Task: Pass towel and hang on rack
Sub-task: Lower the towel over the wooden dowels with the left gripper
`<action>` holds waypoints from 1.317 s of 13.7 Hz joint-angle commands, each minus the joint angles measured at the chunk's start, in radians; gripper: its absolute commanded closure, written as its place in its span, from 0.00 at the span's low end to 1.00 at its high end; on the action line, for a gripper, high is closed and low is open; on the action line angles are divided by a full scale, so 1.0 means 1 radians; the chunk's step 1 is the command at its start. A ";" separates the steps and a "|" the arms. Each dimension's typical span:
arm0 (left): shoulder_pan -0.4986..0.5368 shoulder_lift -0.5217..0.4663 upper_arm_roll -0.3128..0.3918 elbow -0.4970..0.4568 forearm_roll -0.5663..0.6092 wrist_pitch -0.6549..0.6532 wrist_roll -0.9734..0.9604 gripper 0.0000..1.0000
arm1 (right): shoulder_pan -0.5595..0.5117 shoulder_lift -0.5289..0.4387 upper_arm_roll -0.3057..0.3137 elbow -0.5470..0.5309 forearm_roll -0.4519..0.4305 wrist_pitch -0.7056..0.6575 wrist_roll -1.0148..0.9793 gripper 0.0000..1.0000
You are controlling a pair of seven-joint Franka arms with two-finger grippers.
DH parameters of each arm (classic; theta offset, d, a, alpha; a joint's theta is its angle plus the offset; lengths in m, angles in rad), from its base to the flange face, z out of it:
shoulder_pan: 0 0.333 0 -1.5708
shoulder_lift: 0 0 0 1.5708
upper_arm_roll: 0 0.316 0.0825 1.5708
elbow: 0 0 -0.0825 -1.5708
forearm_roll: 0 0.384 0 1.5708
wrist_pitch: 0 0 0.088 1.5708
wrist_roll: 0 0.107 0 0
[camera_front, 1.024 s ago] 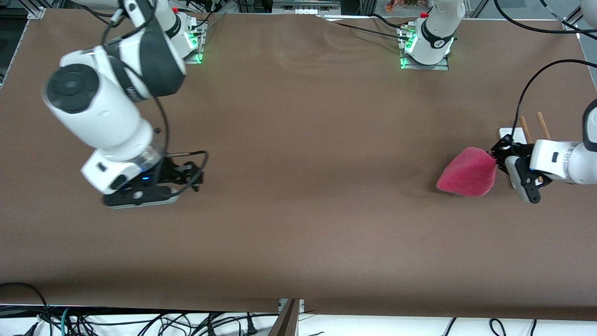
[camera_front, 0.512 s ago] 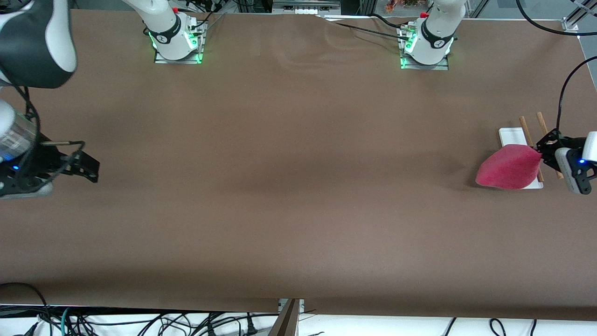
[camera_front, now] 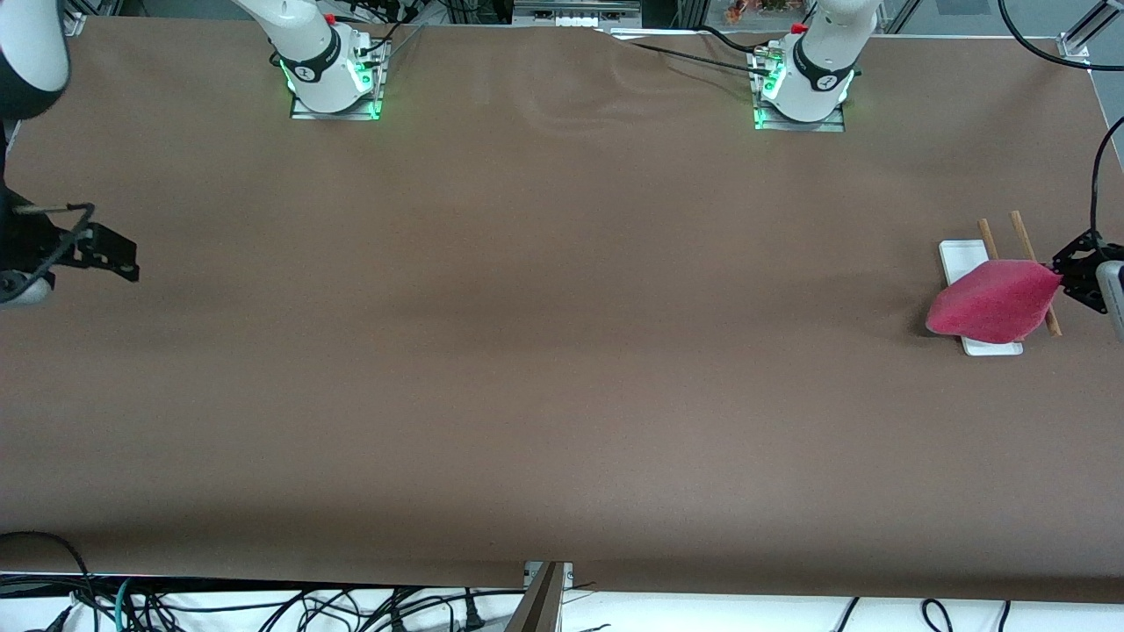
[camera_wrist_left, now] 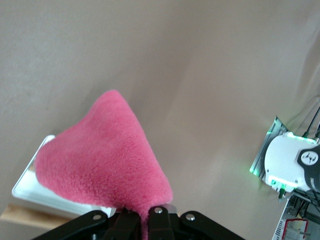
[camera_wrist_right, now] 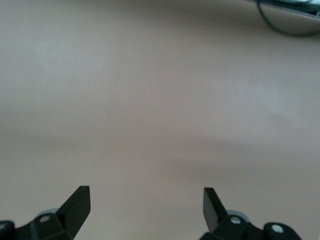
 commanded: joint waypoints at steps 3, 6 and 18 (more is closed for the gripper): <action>-0.001 0.000 0.077 0.035 0.022 -0.013 0.142 1.00 | -0.037 -0.099 0.058 -0.057 0.005 -0.083 -0.026 0.00; -0.001 0.012 0.124 0.058 0.023 -0.013 0.219 1.00 | -0.096 -0.128 0.058 -0.062 0.006 -0.100 -0.026 0.00; 0.030 0.106 0.247 0.068 0.017 0.093 0.431 1.00 | -0.113 -0.110 0.091 -0.048 0.017 -0.146 -0.051 0.00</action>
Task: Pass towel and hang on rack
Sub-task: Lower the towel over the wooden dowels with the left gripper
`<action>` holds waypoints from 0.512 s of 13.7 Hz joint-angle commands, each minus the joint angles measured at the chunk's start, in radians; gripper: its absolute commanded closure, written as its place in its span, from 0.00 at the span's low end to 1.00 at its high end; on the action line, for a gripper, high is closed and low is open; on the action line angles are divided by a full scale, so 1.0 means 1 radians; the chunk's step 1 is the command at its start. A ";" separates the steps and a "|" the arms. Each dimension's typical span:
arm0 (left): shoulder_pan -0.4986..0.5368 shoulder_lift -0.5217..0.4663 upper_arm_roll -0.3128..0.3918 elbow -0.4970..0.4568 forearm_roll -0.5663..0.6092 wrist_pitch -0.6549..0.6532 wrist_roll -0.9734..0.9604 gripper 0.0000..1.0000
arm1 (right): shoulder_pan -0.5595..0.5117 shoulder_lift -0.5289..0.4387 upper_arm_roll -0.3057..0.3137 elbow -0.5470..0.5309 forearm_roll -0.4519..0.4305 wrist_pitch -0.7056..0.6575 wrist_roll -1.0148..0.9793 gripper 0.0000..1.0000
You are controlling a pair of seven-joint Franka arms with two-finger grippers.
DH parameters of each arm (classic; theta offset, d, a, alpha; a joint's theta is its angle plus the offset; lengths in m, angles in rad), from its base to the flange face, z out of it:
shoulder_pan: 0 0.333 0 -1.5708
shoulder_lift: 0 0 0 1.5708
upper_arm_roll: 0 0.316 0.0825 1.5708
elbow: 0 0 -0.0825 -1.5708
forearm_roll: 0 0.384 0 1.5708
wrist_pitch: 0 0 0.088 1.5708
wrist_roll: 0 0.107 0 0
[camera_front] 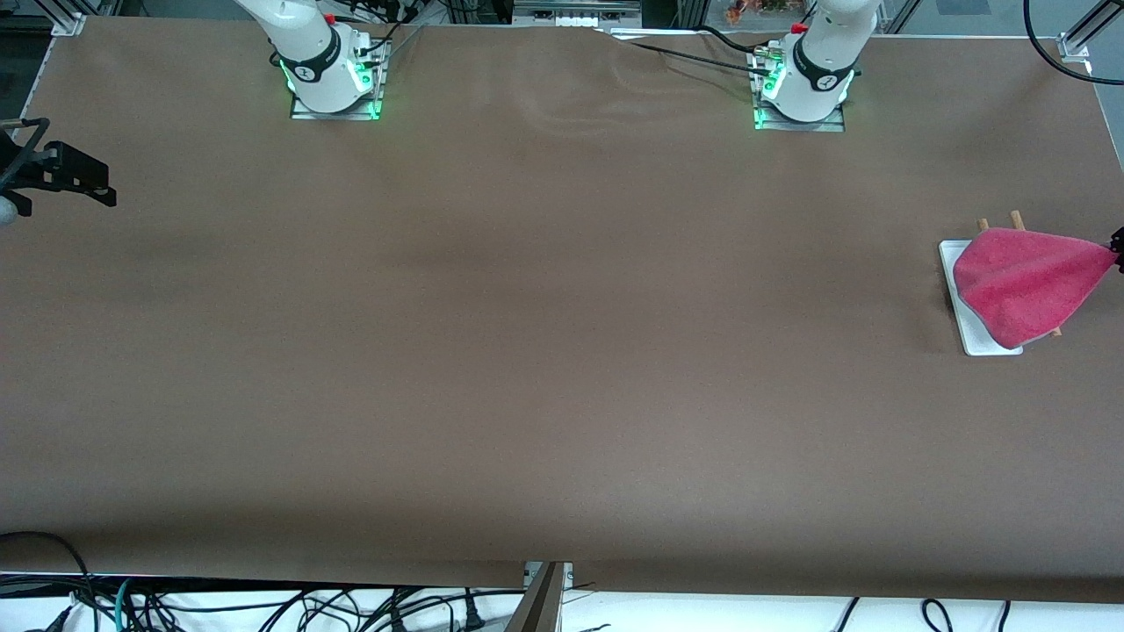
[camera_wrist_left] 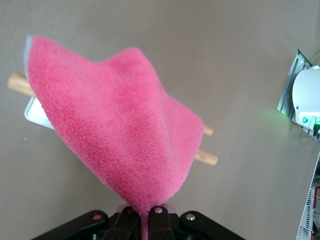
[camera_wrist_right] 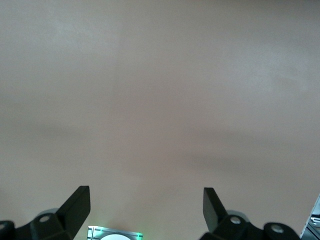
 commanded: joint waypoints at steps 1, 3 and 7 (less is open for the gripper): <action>0.018 0.045 0.001 0.038 0.017 0.009 0.048 1.00 | -0.016 -0.005 0.012 -0.011 0.013 -0.002 -0.020 0.00; 0.020 0.057 0.001 0.038 0.018 0.009 0.048 1.00 | -0.014 -0.005 0.012 -0.011 0.016 0.005 -0.018 0.00; 0.053 0.079 0.001 0.039 0.011 0.038 0.052 0.00 | -0.016 0.001 0.012 -0.011 0.014 0.007 -0.018 0.00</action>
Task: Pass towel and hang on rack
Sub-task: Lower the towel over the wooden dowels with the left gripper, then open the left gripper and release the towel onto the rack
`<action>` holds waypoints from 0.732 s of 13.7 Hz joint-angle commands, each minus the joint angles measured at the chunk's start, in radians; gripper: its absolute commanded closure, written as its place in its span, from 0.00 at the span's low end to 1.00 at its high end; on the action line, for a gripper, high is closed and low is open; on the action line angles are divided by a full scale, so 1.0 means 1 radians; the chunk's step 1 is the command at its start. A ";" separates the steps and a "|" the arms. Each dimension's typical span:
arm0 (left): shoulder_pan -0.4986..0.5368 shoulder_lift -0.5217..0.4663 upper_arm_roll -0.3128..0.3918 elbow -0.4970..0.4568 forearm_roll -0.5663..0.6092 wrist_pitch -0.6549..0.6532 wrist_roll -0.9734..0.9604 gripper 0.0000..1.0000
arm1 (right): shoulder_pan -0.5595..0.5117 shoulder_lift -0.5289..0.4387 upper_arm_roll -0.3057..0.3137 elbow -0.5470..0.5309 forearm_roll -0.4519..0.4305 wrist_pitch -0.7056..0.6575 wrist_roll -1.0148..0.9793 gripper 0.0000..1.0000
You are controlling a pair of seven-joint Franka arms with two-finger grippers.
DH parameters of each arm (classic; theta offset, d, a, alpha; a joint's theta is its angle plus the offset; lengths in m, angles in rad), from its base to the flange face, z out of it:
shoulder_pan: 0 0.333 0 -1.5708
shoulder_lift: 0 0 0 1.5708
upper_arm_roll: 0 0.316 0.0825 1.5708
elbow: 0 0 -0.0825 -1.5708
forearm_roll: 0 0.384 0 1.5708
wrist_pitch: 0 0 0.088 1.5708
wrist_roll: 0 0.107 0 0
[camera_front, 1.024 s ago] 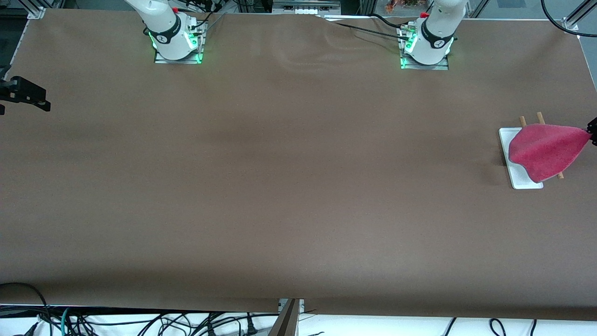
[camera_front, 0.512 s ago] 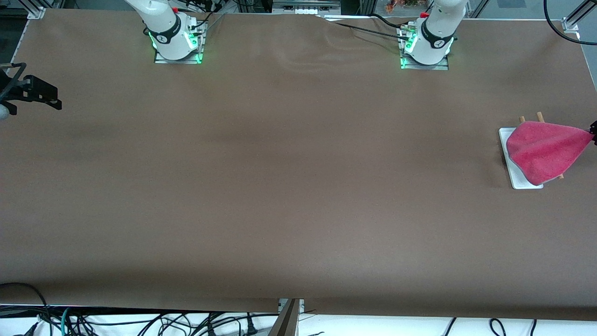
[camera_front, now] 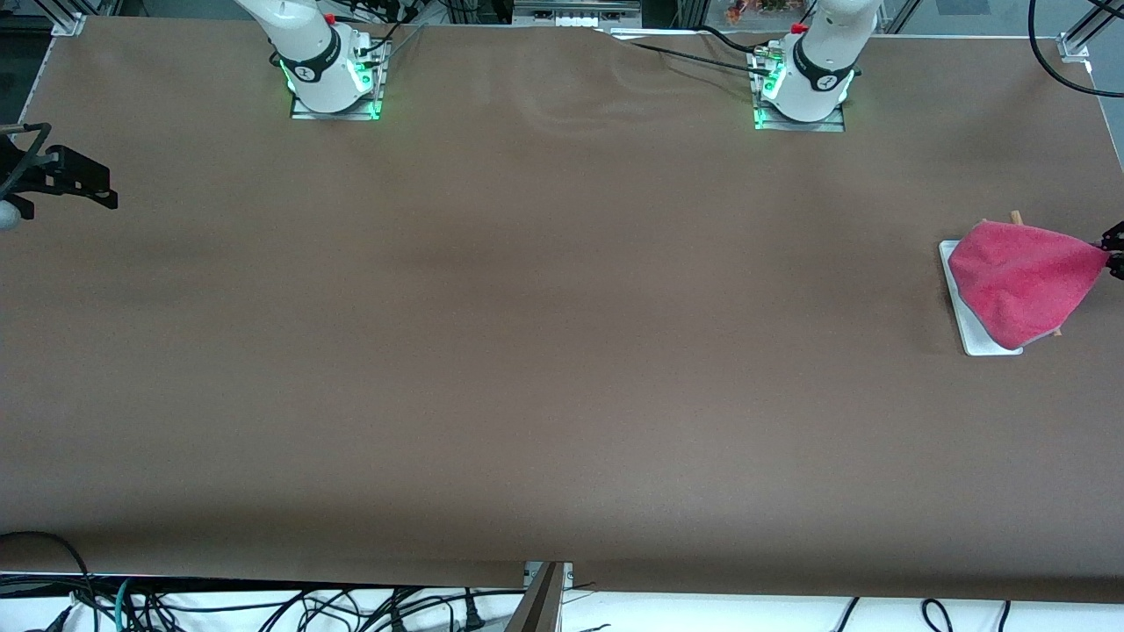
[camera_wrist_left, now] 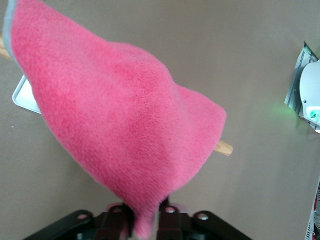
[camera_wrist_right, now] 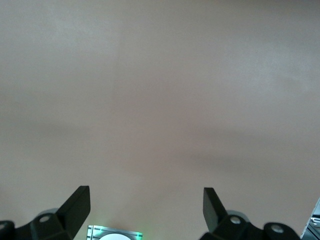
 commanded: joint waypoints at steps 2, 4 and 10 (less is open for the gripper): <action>0.046 0.034 -0.004 0.037 0.006 0.006 0.033 0.00 | -0.015 -0.005 0.011 -0.009 0.012 0.007 -0.015 0.00; 0.058 0.034 -0.004 0.052 0.006 0.006 0.035 0.00 | -0.014 -0.005 0.011 -0.010 0.014 0.015 -0.015 0.00; 0.005 0.019 -0.024 0.207 0.009 -0.006 0.024 0.00 | -0.014 -0.001 0.011 -0.009 0.014 0.018 -0.015 0.00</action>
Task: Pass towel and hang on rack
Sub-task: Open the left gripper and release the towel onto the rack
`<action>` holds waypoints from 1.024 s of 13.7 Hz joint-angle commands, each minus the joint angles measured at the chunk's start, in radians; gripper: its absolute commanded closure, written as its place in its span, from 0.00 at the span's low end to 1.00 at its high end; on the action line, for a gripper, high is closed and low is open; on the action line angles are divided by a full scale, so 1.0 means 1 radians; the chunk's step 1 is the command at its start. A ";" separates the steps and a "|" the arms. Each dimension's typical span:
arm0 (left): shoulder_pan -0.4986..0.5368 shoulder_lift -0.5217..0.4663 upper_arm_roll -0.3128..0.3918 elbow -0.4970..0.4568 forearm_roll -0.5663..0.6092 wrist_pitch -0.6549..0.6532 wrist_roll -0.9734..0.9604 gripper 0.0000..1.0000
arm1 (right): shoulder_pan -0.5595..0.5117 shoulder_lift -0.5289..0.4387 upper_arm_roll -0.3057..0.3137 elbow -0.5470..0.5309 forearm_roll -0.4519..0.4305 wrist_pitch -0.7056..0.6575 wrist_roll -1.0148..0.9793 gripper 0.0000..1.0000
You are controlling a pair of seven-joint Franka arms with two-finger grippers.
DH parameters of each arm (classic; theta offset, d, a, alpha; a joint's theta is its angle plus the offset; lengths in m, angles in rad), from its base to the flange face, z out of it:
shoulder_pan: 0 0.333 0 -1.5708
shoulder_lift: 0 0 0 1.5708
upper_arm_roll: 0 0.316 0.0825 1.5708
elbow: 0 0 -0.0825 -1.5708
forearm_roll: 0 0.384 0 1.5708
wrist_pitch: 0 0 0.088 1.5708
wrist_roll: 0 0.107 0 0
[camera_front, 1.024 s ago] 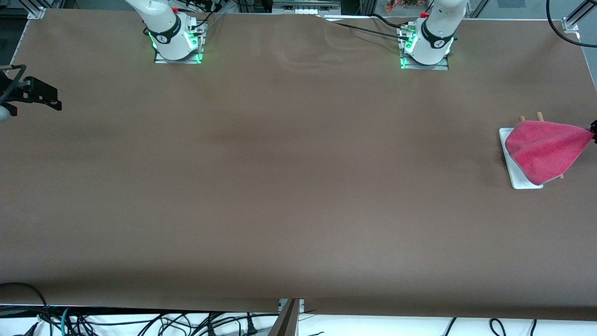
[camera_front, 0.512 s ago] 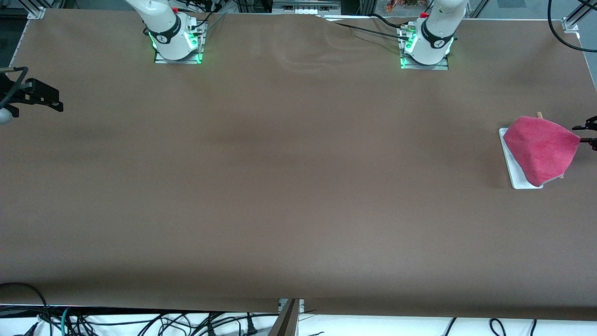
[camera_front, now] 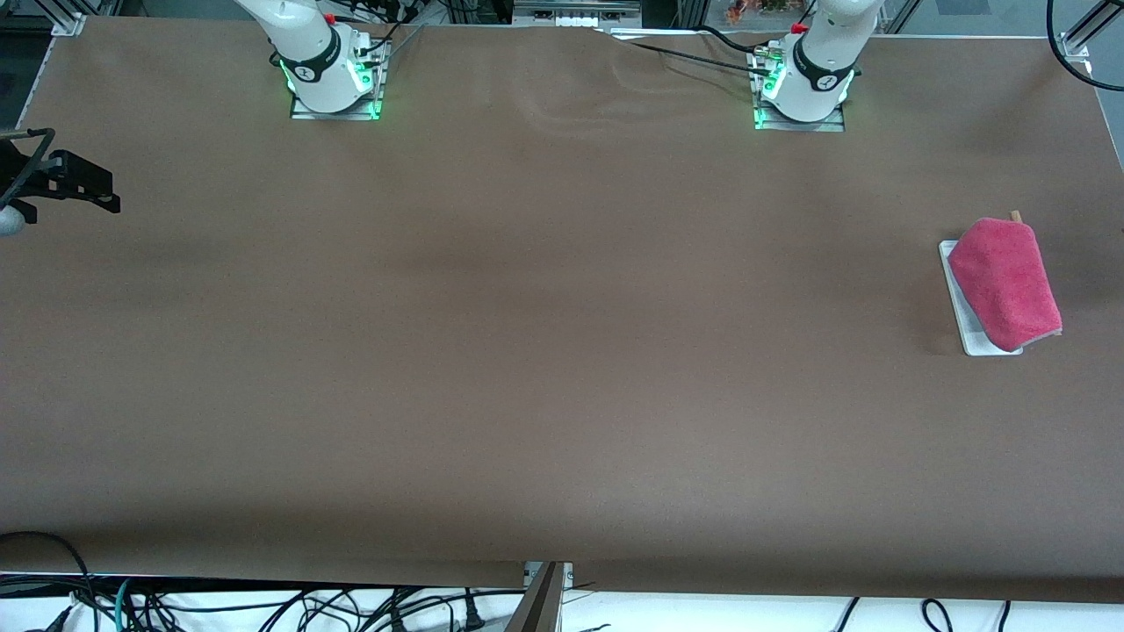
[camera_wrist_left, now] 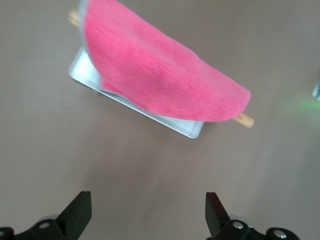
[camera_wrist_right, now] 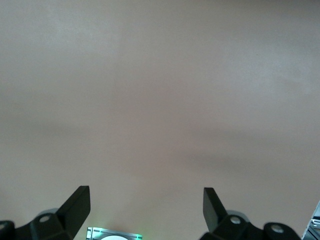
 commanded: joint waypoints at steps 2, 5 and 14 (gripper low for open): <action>-0.079 -0.015 -0.007 0.094 0.005 -0.029 -0.036 0.00 | -0.014 -0.005 0.012 -0.009 0.013 0.010 -0.015 0.00; -0.171 -0.026 -0.009 0.156 0.003 -0.086 -0.203 0.00 | -0.012 -0.005 0.012 -0.009 0.013 0.015 -0.015 0.00; -0.487 -0.146 -0.013 0.132 -0.045 -0.238 -1.054 0.01 | -0.012 -0.005 0.012 -0.009 0.013 0.016 -0.015 0.00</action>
